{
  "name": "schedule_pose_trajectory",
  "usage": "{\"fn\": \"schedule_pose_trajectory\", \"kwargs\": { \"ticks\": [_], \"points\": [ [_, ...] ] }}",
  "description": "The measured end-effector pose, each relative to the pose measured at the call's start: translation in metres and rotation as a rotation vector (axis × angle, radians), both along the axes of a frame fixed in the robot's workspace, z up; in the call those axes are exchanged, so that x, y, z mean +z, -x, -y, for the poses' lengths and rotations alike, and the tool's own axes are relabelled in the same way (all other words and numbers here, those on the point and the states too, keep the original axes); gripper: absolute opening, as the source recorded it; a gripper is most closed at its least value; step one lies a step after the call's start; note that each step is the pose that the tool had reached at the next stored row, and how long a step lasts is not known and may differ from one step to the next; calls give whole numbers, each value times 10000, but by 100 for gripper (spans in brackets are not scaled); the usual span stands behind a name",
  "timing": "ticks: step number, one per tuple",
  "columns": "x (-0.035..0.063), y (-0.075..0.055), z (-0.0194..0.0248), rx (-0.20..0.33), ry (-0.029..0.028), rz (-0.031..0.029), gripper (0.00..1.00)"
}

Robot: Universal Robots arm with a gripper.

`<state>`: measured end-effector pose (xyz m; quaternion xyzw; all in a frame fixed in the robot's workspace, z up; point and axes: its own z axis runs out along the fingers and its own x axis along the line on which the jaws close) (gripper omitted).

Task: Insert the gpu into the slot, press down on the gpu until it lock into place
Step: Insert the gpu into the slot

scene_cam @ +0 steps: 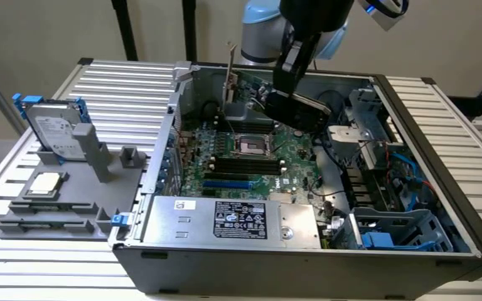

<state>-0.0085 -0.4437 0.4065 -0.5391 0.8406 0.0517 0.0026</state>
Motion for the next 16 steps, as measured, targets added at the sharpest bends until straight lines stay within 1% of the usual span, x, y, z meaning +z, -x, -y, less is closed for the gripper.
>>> {"fn": "schedule_pose_trajectory", "kwargs": {
  "ticks": [4, 11, 14, 16],
  "points": [
    [-22, 0, 0, 708, -61, 53, 26],
    [-63, 0, 0, 1952, -144, 139, 26],
    [-81, 0, 0, 2494, -162, 187, 26],
    [-92, -1, 0, 2853, -165, 229, 26]
  ]
}}
